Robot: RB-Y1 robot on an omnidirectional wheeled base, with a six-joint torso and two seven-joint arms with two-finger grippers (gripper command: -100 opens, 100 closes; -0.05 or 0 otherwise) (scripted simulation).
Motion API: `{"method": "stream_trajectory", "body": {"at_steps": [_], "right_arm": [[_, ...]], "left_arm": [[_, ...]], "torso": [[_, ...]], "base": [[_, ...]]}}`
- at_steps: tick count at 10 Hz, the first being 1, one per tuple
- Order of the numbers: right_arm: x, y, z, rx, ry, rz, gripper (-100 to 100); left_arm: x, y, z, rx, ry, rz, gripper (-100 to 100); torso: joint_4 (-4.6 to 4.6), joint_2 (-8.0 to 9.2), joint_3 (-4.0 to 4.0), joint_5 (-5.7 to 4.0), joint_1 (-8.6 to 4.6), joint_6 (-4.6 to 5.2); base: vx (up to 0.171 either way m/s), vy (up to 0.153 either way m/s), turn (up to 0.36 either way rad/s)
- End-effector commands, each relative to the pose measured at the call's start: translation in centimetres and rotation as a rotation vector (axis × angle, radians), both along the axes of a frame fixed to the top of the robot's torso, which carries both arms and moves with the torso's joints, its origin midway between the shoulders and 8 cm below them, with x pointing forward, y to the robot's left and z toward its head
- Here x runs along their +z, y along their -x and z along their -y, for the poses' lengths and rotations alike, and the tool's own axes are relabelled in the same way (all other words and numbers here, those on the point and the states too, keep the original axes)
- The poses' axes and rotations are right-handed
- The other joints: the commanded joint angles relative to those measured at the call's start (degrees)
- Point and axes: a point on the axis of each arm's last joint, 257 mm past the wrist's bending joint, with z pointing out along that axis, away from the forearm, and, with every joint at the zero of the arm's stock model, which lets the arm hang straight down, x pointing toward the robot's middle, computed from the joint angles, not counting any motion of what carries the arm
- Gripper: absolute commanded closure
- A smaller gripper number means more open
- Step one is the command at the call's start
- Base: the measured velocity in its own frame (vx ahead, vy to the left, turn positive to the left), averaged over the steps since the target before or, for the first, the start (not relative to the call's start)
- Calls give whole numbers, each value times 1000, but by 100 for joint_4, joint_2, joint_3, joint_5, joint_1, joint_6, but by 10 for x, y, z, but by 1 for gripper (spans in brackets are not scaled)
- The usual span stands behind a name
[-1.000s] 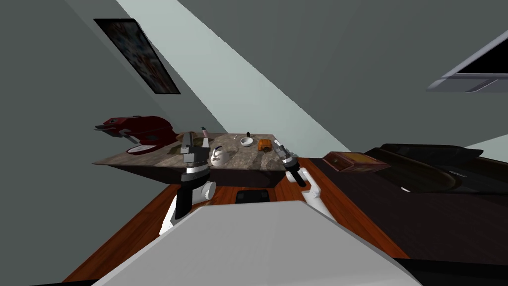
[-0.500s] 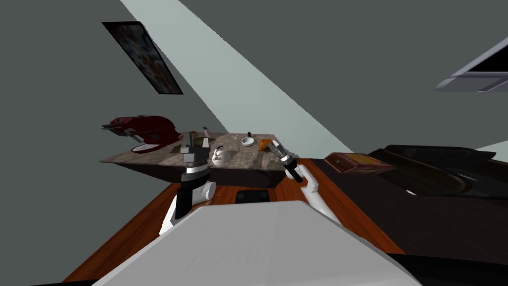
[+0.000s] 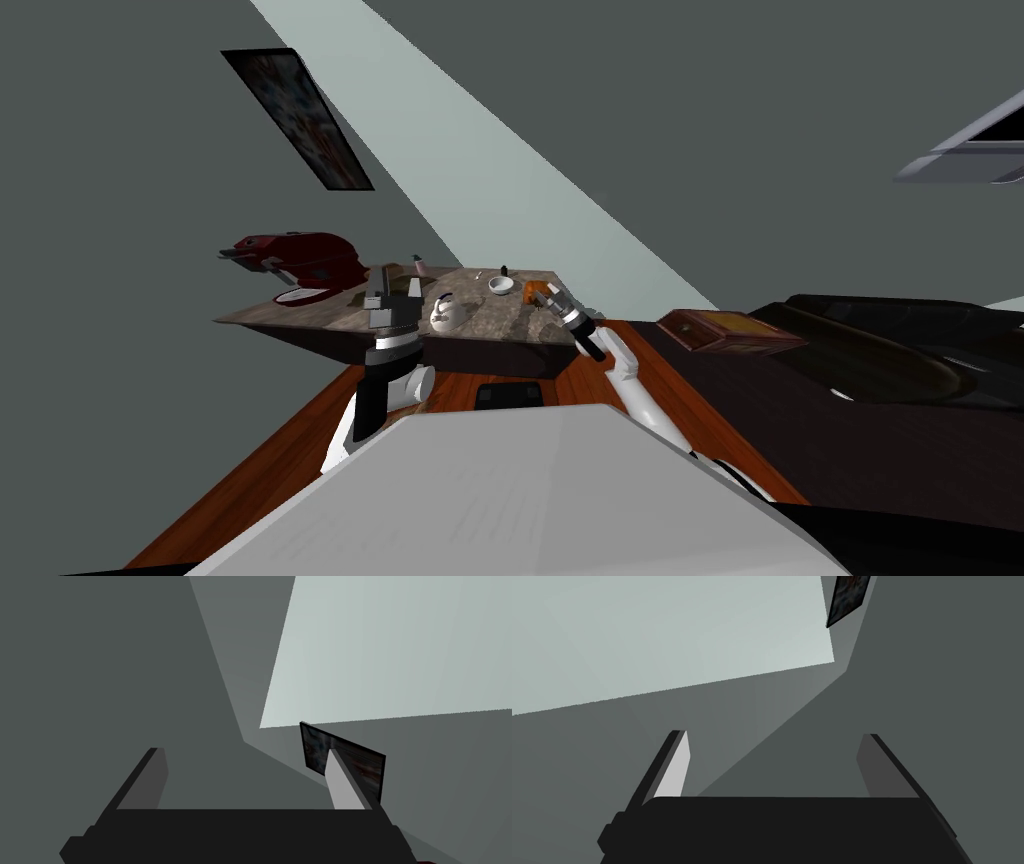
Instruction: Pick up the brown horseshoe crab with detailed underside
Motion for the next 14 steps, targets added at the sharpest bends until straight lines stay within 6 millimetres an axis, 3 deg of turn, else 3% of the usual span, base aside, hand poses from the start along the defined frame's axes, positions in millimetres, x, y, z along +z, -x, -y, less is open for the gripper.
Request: {"method": "stream_trajectory", "body": {"at_steps": [1, 14], "right_arm": [[-11, -10, 1, -28, 87, 11, -100], [-76, -61, 25, -184, 630, 101, -100]], "left_arm": [[0, 0, 0, 0, 0, 0, 0], [0, 0, 0, 0, 0, 0, 0]], "torso": [[0, 0, 0, 0, 0, 0], [0, 0, 0, -1, -4, 0]], "base": [[-4, 2, 54], [-4, -4, 36]]}}
